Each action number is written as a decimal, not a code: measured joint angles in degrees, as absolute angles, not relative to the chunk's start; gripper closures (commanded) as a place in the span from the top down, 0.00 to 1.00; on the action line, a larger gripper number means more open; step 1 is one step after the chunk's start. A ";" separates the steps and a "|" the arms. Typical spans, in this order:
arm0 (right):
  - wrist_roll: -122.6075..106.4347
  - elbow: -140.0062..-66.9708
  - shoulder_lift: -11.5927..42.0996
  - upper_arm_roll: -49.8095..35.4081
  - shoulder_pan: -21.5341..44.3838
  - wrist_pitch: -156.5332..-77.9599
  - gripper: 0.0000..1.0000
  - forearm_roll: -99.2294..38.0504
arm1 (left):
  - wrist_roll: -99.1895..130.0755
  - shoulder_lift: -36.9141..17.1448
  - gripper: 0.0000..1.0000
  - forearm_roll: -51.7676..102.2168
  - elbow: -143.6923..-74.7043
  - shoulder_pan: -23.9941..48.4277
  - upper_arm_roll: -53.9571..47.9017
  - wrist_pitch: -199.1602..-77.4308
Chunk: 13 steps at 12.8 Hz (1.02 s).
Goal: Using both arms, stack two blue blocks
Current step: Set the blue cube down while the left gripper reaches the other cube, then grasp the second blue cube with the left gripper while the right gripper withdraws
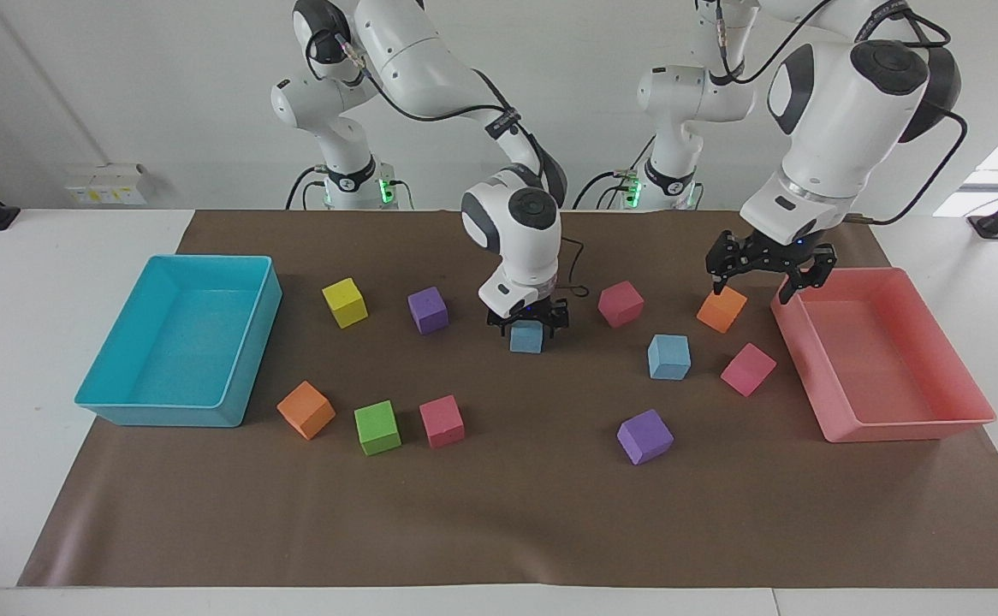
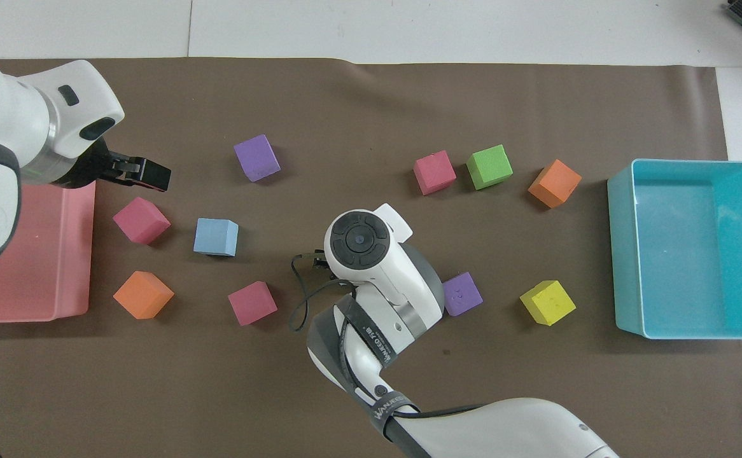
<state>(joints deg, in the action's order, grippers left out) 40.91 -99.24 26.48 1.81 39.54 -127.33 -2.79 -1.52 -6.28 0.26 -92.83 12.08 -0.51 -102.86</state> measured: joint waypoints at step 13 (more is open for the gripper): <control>30.65 -101.49 11.44 2.33 29.10 -121.95 0.81 -12.10 | 2.22 -6.59 1.00 0.18 -117.85 15.36 -0.66 -130.67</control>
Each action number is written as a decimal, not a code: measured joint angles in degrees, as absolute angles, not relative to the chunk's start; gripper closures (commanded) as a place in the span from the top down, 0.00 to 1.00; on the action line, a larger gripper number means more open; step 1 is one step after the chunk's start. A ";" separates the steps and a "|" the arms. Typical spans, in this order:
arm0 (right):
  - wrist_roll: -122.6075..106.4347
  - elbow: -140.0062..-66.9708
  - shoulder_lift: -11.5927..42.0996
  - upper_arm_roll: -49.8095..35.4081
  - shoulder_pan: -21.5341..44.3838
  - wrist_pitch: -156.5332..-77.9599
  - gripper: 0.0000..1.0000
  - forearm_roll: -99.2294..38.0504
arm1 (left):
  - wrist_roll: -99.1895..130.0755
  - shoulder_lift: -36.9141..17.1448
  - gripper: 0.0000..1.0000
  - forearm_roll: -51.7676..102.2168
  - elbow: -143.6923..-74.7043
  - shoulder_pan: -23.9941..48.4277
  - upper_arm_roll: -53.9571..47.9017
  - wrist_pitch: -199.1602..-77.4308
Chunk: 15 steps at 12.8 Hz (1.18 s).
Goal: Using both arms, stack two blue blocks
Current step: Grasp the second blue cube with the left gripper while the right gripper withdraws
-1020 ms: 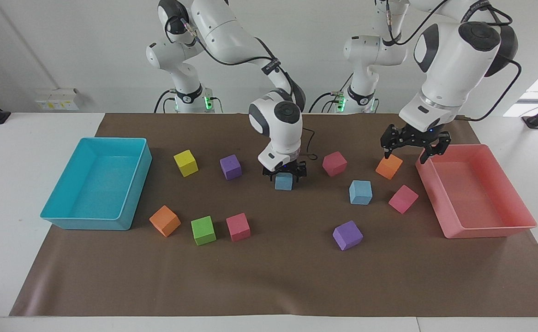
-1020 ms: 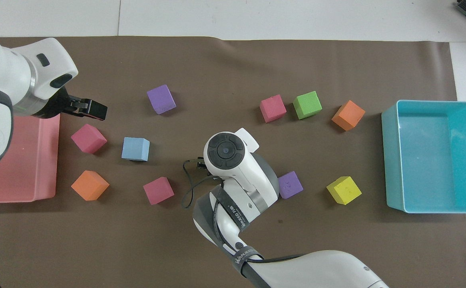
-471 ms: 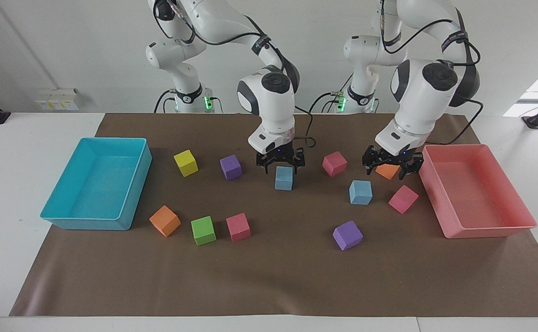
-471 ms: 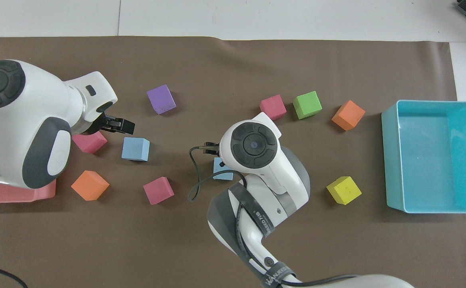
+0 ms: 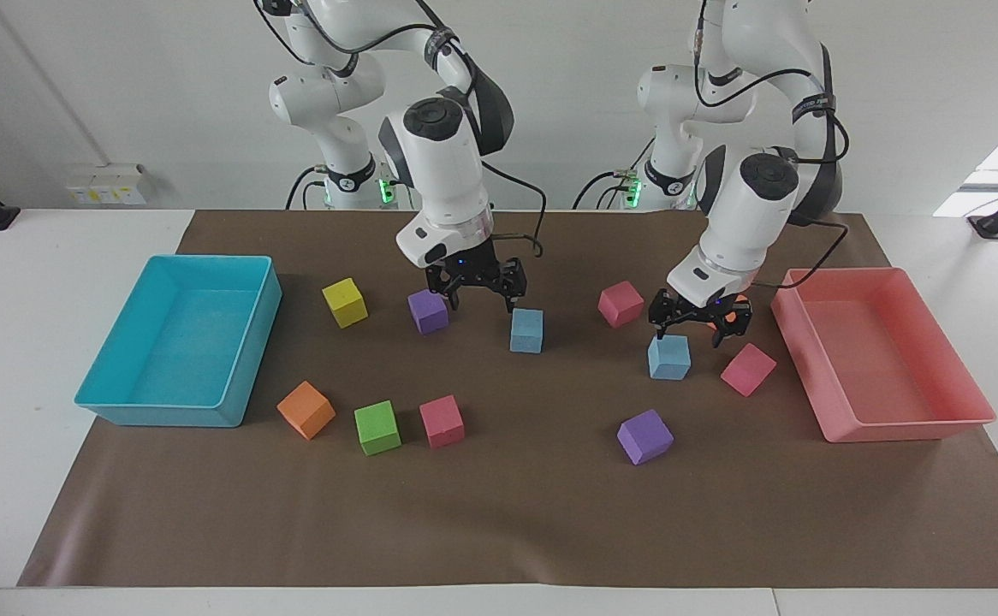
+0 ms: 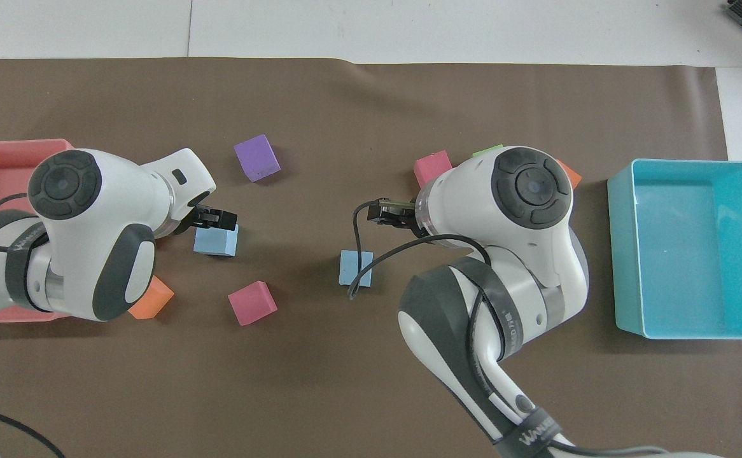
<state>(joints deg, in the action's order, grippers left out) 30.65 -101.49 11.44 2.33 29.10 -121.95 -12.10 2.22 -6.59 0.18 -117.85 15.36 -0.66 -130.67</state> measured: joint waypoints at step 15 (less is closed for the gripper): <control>-7.48 -108.04 12.08 2.35 20.02 -119.19 0.00 -42.06 | 2.27 -11.78 1.00 0.18 -123.63 15.38 -0.64 -138.89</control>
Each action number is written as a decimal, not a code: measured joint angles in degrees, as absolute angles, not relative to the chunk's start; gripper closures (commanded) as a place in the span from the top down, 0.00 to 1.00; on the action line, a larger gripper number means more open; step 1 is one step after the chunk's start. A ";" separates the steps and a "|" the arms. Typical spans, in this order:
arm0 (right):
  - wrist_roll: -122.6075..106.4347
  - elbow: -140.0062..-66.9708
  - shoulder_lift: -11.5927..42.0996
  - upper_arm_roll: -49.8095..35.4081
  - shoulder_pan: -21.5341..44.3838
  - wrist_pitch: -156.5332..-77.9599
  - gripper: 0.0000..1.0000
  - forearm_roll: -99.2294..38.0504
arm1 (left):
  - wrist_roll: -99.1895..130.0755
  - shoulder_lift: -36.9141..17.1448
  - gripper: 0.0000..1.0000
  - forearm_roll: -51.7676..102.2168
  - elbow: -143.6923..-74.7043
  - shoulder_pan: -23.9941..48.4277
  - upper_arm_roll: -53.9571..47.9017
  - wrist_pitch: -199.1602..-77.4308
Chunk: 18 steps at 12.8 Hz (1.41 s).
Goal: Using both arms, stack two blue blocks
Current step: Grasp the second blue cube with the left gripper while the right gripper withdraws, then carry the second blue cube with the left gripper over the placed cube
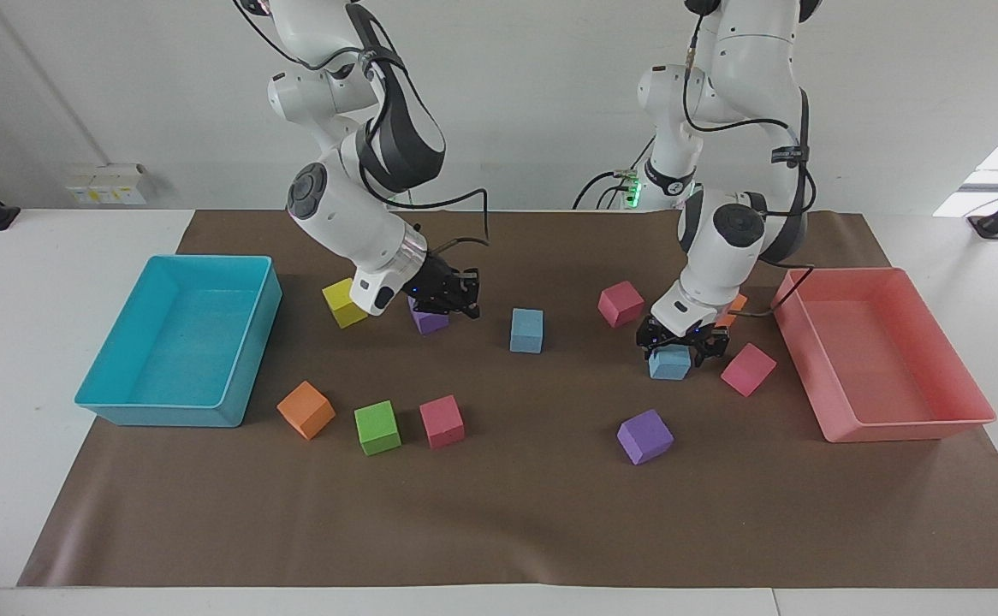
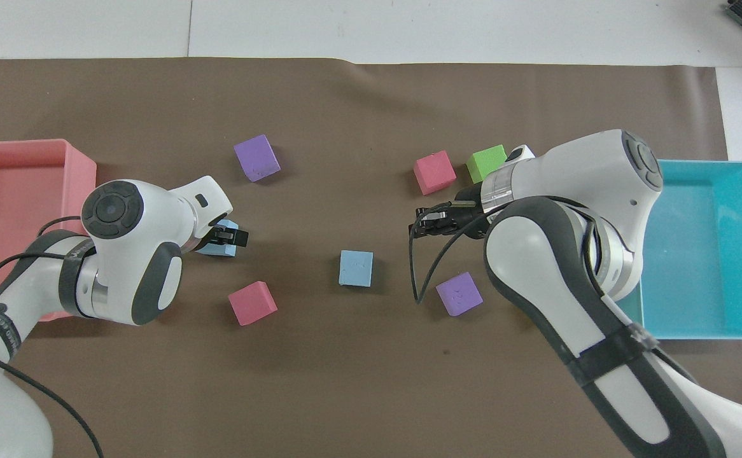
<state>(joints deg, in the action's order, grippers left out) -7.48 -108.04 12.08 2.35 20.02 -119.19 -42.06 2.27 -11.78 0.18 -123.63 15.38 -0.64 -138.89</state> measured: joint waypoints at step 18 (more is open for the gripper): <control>-23.07 -114.18 22.98 1.88 21.51 -121.74 0.00 -62.22 | 4.54 -9.77 0.40 0.17 -124.60 16.01 -0.66 -139.23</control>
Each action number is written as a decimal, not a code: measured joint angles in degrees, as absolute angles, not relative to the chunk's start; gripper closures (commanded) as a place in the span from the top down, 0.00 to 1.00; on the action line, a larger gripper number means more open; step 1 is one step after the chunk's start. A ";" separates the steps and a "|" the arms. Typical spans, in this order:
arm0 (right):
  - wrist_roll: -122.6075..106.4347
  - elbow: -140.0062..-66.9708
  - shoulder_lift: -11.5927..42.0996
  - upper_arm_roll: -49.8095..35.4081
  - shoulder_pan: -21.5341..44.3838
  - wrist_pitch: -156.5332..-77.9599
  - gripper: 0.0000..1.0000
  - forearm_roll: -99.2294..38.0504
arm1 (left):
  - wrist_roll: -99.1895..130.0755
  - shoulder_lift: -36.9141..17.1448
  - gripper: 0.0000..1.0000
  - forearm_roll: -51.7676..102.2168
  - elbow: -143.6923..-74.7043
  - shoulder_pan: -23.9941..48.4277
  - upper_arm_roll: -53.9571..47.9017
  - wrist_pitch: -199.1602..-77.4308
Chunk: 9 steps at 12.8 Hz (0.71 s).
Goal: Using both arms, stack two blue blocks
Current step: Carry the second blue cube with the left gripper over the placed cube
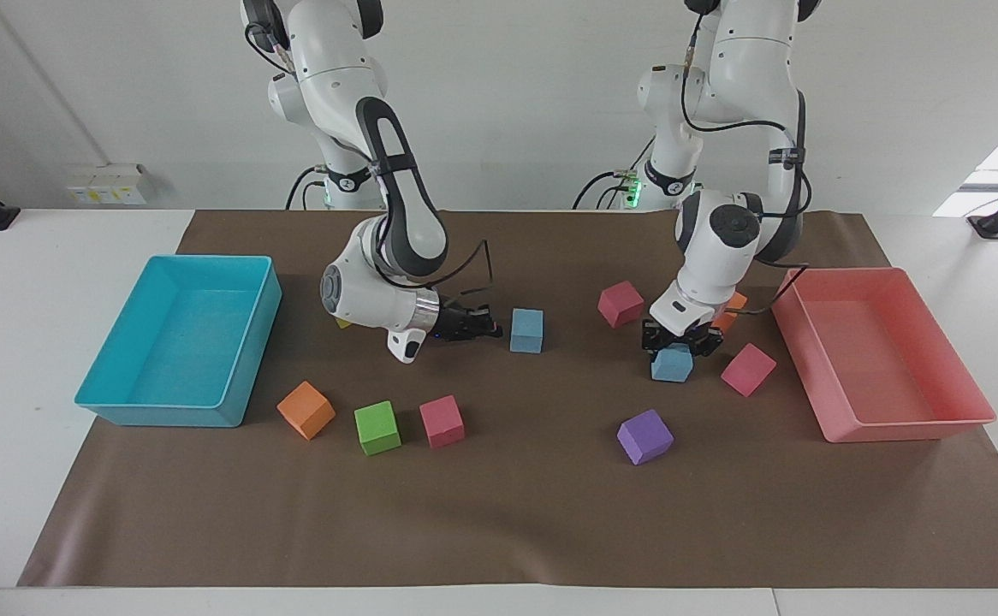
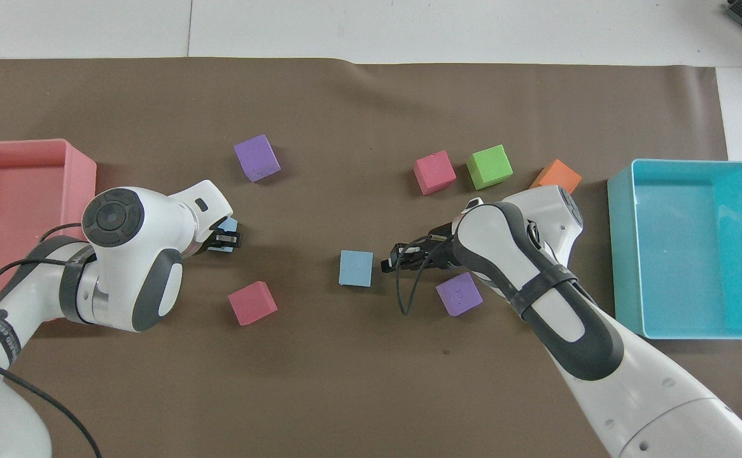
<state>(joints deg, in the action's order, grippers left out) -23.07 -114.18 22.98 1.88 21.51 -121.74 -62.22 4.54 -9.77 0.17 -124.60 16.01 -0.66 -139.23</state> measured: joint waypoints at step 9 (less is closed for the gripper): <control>-23.07 -114.92 22.98 1.91 21.52 -122.13 0.00 -62.22 | 15.64 -2.34 0.41 0.15 -114.51 24.31 -0.79 -120.09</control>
